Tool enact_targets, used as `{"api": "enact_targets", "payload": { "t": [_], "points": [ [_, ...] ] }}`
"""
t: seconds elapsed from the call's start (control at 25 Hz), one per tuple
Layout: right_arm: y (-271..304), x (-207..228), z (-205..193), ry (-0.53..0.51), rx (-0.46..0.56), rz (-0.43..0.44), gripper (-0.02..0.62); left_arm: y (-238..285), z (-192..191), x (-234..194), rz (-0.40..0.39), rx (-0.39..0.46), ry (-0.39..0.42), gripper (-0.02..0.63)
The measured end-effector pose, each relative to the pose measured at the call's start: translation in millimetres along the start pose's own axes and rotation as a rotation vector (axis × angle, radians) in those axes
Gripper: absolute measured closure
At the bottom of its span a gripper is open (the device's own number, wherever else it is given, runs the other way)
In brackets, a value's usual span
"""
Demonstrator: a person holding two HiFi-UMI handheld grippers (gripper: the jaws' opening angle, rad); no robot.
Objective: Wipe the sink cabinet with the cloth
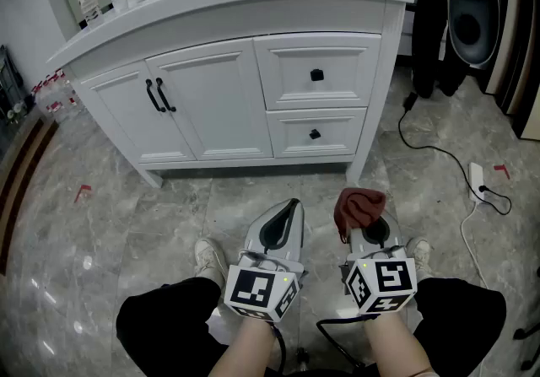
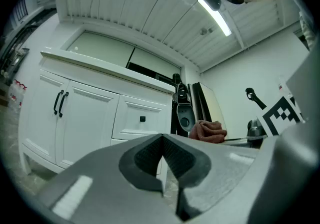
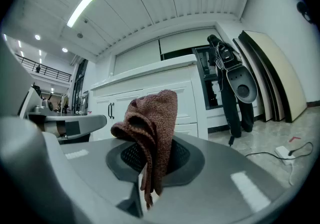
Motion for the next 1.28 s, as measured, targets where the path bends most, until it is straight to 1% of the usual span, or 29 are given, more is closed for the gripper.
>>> {"api": "enact_targets", "payload": {
  "t": [0.16,0.44,0.76,0.88,0.96,1.04,1.16,1.28],
  "points": [
    [2.0,-2.7,-3.7,0.004,-0.008,0.005,0.518,0.5,-1.5,-1.3,0.001,-0.003,0.005,0.606],
    [4.9,3.0,-12.6,0.024,-0.027,-0.01,0.518,5.2,-7.4,-3.3,-0.012,-0.008,-0.001,0.606],
    [16.5,14.7,-22.8,0.077,-0.015,-0.039,0.517,16.7,-17.9,-10.9,-0.011,-0.008,-0.008,0.606],
    [31.7,20.9,-26.7,0.101,-0.009,-0.042,0.517,27.7,-25.7,-22.2,0.004,-0.009,-0.035,0.606],
    [46.7,26.7,-29.3,0.137,-0.001,-0.041,0.517,39.1,-34.3,-31.2,0.012,-0.024,-0.079,0.606],
    [62.4,32.6,-32.0,0.181,0.004,-0.034,0.517,51.7,-43.4,-39.1,0.02,-0.038,-0.098,0.606],
    [87.6,40.3,-32.3,0.176,-0.007,-0.023,0.517,73.4,-50.0,-51.0,0.028,-0.037,-0.07,0.606],
    [113.4,50.1,-24.1,0.156,-0.006,-0.015,0.517,94.1,-41.5,-65.0,0.041,-0.02,-0.04,0.606]
  ]
}}
Point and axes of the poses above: the fingertips, and each gripper's own axes: y forward along the fingers, x to its right, z out of its top, the point moved 6 cm from there along -y, backward along the fingers, and after that the axes turned 11 degrees about z, right-handed, at the moved point
